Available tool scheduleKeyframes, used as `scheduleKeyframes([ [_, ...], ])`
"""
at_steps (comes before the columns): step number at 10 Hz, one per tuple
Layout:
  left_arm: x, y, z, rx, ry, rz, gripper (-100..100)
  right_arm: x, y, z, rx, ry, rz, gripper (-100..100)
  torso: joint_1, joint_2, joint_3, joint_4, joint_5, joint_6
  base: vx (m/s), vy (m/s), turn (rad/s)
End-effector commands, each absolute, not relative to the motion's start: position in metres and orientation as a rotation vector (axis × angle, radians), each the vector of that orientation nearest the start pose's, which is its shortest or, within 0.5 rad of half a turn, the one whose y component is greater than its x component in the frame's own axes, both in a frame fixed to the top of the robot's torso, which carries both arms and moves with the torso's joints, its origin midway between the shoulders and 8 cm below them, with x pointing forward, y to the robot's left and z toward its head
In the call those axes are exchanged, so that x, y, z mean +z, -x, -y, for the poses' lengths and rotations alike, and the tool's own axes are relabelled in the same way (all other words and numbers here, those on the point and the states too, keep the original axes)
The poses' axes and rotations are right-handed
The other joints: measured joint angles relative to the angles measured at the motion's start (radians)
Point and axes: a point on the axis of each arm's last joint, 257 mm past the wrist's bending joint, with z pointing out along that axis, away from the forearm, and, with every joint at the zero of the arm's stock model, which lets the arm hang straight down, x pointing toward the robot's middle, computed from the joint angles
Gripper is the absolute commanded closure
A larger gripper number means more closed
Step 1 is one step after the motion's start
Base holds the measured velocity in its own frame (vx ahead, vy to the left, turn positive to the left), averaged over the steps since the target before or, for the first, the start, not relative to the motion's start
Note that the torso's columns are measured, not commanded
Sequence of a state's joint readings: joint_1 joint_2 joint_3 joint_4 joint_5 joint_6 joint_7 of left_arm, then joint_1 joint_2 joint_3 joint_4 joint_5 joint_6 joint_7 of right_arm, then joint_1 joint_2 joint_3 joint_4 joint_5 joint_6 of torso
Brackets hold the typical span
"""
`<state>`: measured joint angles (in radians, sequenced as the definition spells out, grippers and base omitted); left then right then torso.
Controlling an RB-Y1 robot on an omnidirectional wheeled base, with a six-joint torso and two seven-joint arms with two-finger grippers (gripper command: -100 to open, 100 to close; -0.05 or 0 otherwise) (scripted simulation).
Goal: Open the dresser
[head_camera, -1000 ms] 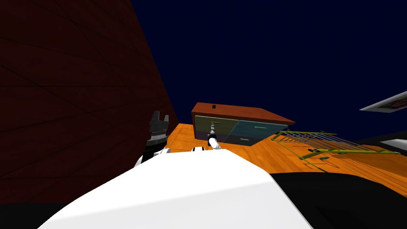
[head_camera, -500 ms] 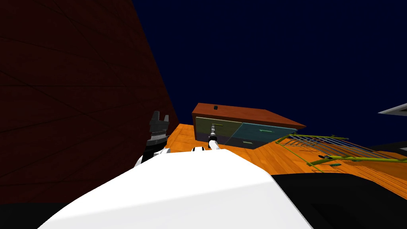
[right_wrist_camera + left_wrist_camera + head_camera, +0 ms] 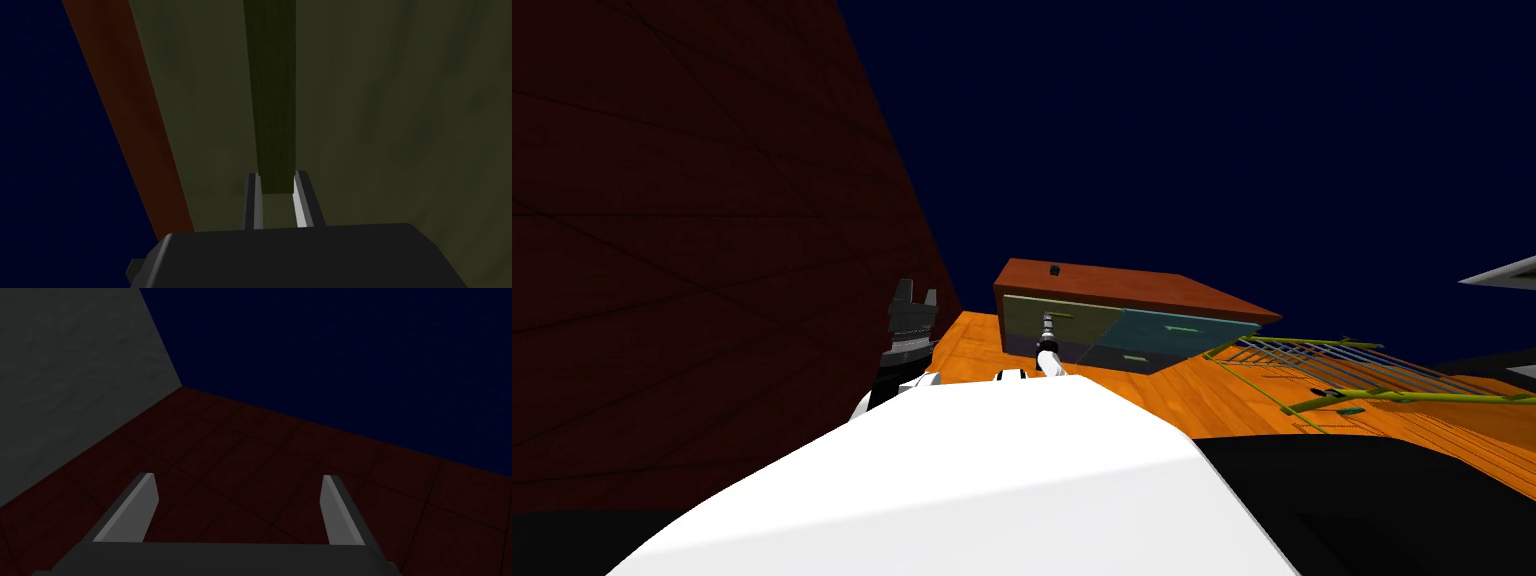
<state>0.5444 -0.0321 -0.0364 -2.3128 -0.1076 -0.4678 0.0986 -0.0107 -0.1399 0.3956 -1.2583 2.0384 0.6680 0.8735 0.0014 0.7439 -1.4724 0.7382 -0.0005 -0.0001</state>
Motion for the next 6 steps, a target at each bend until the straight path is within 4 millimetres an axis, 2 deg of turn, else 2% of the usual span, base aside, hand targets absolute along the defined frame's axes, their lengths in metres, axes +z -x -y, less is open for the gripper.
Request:
scheduleKeyframes([
  [1, 0.018, -0.343, -0.264, -1.335, 0.690, -0.650, 0, -0.296, -0.501, 0.211, -1.360, 1.080, -1.291, 100, 0.000, 0.001, 0.001, 0.001, 0.000, 0.000, -0.182, 0.038, -0.045],
  [3, 0.018, -0.343, -0.263, -1.335, 0.690, -0.650, 0, -0.293, -0.501, 0.206, -1.354, 1.083, -1.284, 100, -0.001, -0.001, -0.001, 0.002, 0.001, 0.000, -0.212, 0.021, -0.038],
  [5, 0.018, -0.343, -0.264, -1.335, 0.690, -0.650, 0, -0.298, -0.497, 0.202, -1.345, 1.096, -1.287, 100, -0.002, -0.008, -0.005, 0.003, 0.002, 0.001, -0.112, 0.019, -0.019],
  [6, 0.018, -0.343, -0.264, -1.335, 0.690, -0.650, 0, -0.298, -0.497, 0.201, -1.345, 1.095, -1.285, 100, 0.000, -0.006, -0.004, 0.001, 0.001, 0.000, -0.192, 0.026, -0.040],
])
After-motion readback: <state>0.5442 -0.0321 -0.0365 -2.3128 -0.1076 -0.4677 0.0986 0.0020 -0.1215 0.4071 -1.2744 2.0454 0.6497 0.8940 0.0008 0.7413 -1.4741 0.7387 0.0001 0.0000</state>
